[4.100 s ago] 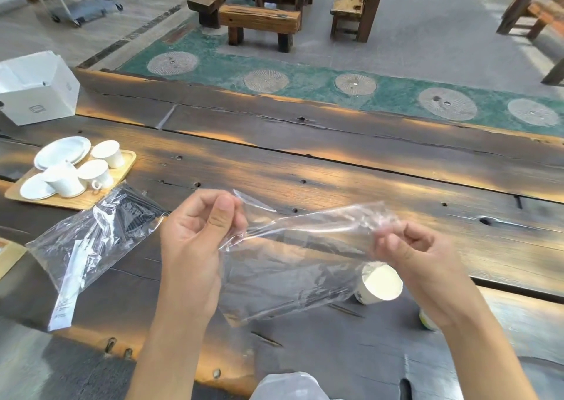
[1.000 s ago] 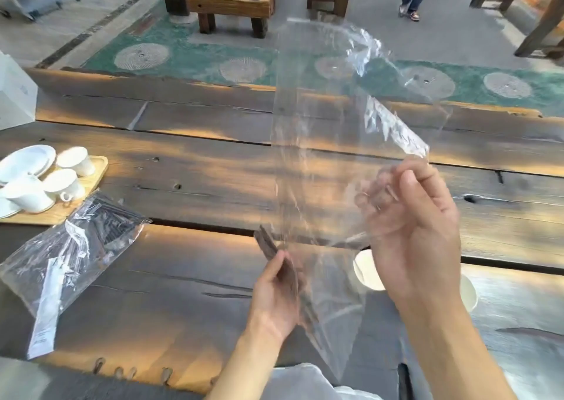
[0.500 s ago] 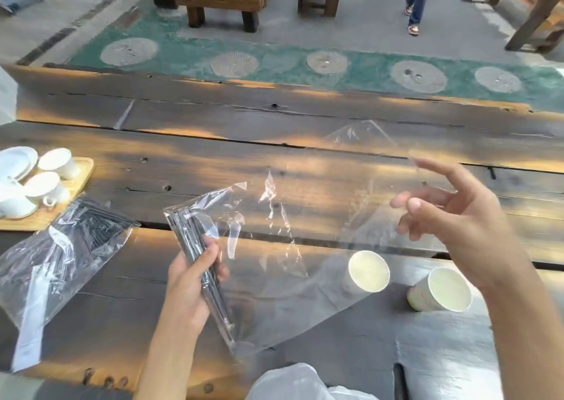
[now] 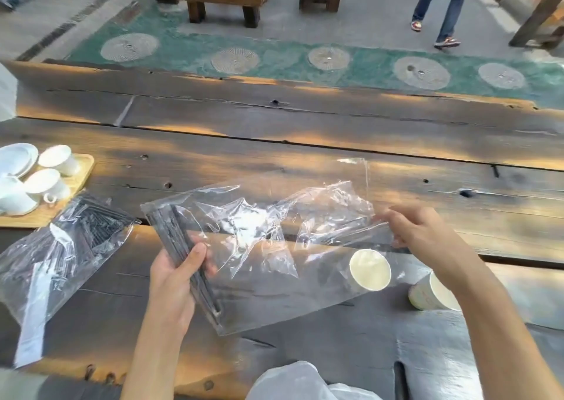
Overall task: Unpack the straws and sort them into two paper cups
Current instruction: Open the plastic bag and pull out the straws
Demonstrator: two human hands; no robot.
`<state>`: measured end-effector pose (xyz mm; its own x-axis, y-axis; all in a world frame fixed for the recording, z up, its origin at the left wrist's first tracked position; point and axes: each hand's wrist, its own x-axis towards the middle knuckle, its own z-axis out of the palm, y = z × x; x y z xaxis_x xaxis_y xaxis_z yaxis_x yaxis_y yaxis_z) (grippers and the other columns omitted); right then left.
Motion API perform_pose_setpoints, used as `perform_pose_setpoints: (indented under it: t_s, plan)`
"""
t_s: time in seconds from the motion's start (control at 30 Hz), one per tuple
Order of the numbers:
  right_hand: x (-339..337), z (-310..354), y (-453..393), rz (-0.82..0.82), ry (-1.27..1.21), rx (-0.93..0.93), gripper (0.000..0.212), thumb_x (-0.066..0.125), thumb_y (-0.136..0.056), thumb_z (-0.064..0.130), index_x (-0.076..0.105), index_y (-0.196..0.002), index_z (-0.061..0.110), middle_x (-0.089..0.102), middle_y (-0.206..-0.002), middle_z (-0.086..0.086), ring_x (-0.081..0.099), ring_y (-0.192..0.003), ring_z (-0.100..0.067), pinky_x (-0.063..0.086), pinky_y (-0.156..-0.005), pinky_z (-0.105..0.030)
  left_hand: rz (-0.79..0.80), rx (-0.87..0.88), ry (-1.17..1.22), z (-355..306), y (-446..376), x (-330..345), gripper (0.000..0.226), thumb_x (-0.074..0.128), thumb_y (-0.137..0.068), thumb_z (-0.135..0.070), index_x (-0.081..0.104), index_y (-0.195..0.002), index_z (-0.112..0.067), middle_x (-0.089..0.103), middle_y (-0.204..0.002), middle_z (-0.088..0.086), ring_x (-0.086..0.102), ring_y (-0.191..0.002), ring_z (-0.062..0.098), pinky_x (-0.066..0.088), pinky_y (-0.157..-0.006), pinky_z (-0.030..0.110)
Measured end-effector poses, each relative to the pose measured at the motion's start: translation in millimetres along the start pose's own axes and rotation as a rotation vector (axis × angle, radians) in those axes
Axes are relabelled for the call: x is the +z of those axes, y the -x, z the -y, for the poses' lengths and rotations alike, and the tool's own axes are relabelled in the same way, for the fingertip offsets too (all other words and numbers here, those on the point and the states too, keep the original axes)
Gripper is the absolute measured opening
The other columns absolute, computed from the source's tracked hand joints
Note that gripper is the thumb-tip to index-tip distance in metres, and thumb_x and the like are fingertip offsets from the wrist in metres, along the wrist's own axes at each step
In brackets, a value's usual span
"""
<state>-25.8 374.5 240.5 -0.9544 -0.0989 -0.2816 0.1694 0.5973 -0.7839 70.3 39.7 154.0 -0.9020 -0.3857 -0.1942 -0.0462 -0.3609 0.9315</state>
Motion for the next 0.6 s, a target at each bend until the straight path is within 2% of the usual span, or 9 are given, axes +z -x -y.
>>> perform_pose_setpoints:
  t_s: [0.03, 0.1, 0.17, 0.23, 0.27, 0.33, 0.4, 0.5, 0.6]
  plan:
    - [2.8, 1.4, 2.4, 0.011, 0.004, -0.020, 0.047, 0.053, -0.099, 0.042, 0.071, -0.093, -0.001, 0.066, -0.082, -0.022, 0.061, -0.077, -0.034, 0.053, -0.078, -0.045, -0.005, 0.009, -0.005, -0.7, 1.0, 0.2, 0.009, 0.063, -0.086, -0.011, 0.061, -0.094, -0.013, 0.058, -0.070, 0.005, 0.054, -0.056, 0.019, 0.052, -0.056, 0.025]
    - [5.8, 4.0, 8.2, 0.013, -0.036, -0.021, 0.060, 0.047, -0.097, 0.053, 0.071, -0.089, -0.001, 0.068, -0.091, -0.026, 0.062, -0.090, -0.045, 0.048, -0.092, -0.055, -0.012, 0.022, -0.015, -1.9, 2.7, 1.0, 0.007, 0.062, -0.088, -0.010, 0.060, -0.094, -0.013, 0.057, -0.069, 0.005, 0.053, -0.056, 0.019, 0.051, -0.057, 0.025]
    - [6.6, 5.2, 11.6, 0.018, -0.137, 0.040, 0.065, 0.041, -0.093, 0.062, 0.075, -0.074, 0.010, 0.069, -0.080, -0.007, 0.065, -0.091, -0.038, 0.046, -0.098, -0.052, -0.011, 0.037, -0.032, -3.1, 4.6, 1.6, 0.006, 0.061, -0.089, -0.010, 0.060, -0.093, -0.013, 0.057, -0.068, 0.007, 0.052, -0.057, 0.020, 0.051, -0.059, 0.025]
    - [7.5, 4.4, 12.3, 0.063, -0.192, 0.062, 0.061, 0.045, -0.091, 0.065, 0.077, -0.068, 0.018, 0.070, -0.083, 0.007, 0.064, -0.105, -0.030, 0.043, -0.104, -0.048, -0.008, 0.041, -0.043, -3.5, 6.4, 1.7, 0.005, 0.062, -0.089, -0.010, 0.061, -0.094, -0.013, 0.057, -0.069, 0.007, 0.052, -0.057, 0.021, 0.051, -0.059, 0.026]
    - [9.1, 0.8, 10.0, 0.091, -0.165, 0.037, 0.050, 0.054, -0.089, 0.063, 0.079, -0.070, 0.024, 0.069, -0.093, 0.008, 0.059, -0.117, -0.027, 0.042, -0.107, -0.046, -0.008, 0.040, -0.048, -3.2, 7.0, 1.3, 0.005, 0.061, -0.090, -0.009, 0.061, -0.094, -0.012, 0.057, -0.069, 0.008, 0.053, -0.058, 0.021, 0.051, -0.059, 0.025]
    - [11.6, -6.6, 5.9, 0.095, -0.027, 0.007, 0.020, 0.072, -0.085, 0.045, 0.080, -0.071, 0.033, 0.053, -0.124, 0.002, 0.044, -0.132, -0.019, 0.038, -0.107, -0.042, -0.016, 0.031, -0.066, -2.0, 7.4, -0.1, 0.007, 0.059, -0.093, -0.005, 0.062, -0.095, -0.012, 0.058, -0.070, 0.008, 0.054, -0.058, 0.021, 0.051, -0.058, 0.025]
    - [12.9, -14.0, 2.9, 0.022, 0.070, -0.012, 0.019, 0.080, -0.081, 0.029, 0.077, -0.065, 0.038, 0.039, -0.144, 0.002, 0.033, -0.137, -0.019, 0.031, -0.107, -0.039, -0.021, 0.018, -0.077, -0.4, 7.3, -1.2, 0.010, 0.058, -0.095, -0.002, 0.062, -0.095, -0.011, 0.059, -0.071, 0.008, 0.054, -0.059, 0.022, 0.052, -0.058, 0.026]
    - [20.4, -16.3, 6.7, -0.249, 0.179, -0.217, 0.036, 0.086, -0.074, 0.015, 0.065, -0.069, 0.043, 0.044, -0.144, -0.005, 0.035, -0.127, -0.030, 0.030, -0.105, -0.039, -0.042, 0.012, -0.095, 0.2, 7.7, -0.1, 0.011, 0.058, -0.096, -0.001, 0.063, -0.096, -0.011, 0.061, -0.070, 0.007, 0.056, -0.059, 0.022, 0.052, -0.057, 0.025]
    - [29.6, -22.0, 7.9, -0.441, 0.258, -0.473, 0.018, 0.086, -0.071, 0.004, 0.074, -0.070, 0.018, 0.045, -0.119, -0.002, 0.042, -0.099, -0.028, 0.038, -0.089, -0.035, -0.075, 0.003, -0.087, -0.3, 8.4, 4.2, 0.010, 0.058, -0.096, -0.001, 0.062, -0.097, -0.010, 0.062, -0.070, 0.006, 0.057, -0.057, 0.019, 0.051, -0.055, 0.023]
